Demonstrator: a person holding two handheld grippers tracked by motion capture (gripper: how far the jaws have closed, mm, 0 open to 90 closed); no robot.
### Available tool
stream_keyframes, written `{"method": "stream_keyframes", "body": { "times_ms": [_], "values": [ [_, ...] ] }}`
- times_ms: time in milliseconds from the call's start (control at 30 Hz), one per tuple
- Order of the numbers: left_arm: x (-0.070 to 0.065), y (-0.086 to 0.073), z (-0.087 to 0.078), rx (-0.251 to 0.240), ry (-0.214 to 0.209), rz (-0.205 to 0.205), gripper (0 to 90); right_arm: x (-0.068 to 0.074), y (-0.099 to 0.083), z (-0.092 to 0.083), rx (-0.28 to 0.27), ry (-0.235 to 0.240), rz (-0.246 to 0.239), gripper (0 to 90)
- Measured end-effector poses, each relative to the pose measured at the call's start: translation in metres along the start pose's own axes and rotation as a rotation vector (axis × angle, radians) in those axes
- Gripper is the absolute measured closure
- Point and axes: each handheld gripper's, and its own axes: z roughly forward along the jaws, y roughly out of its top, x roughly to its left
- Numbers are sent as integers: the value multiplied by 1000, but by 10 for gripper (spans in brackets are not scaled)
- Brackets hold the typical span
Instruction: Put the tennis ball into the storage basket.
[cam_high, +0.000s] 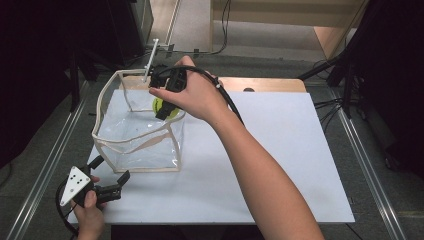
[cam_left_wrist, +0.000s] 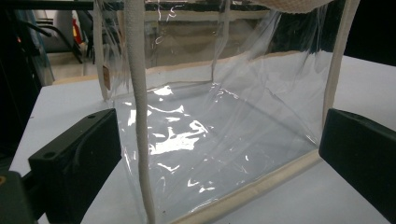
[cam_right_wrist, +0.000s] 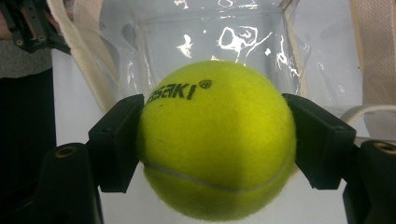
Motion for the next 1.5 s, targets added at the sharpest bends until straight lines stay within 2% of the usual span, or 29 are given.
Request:
{"method": "stream_keyframes", "body": {
  "times_ms": [267,500,533,567,600,633,700,767,900,1033,1267,1500],
  "values": [
    [0,0,0,-1,-2,-1,0,0,4,7,1,-2,6,238],
    [0,0,0,0,-2,0,0,-1,5,8,-9,-17,15,230],
    [0,0,0,0,-1,-1,0,0,5,8,-10,-32,16,225],
    [0,0,0,0,-1,0,0,1,4,7,-29,-56,5,138],
    [0,0,0,0,-1,-1,0,1,4,7,-29,-56,5,138],
    [0,0,0,0,-1,-2,0,2,4,5,-52,-68,13,91],
    [0,0,0,-1,-1,-3,0,2,3,-1,-100,-64,27,72],
    [0,0,0,-1,-1,-5,0,2,2,-4,-109,-74,31,14],
    [0,0,0,-1,0,-2,0,3,-2,-9,-110,-100,36,0],
    [0,0,0,0,0,-2,0,4,-9,-12,-118,-106,44,0],
    [0,0,0,-1,3,-2,0,3,-21,-11,-109,-95,60,0],
    [0,0,0,2,2,0,0,5,-32,-12,-90,-97,56,0]
  ]
}}
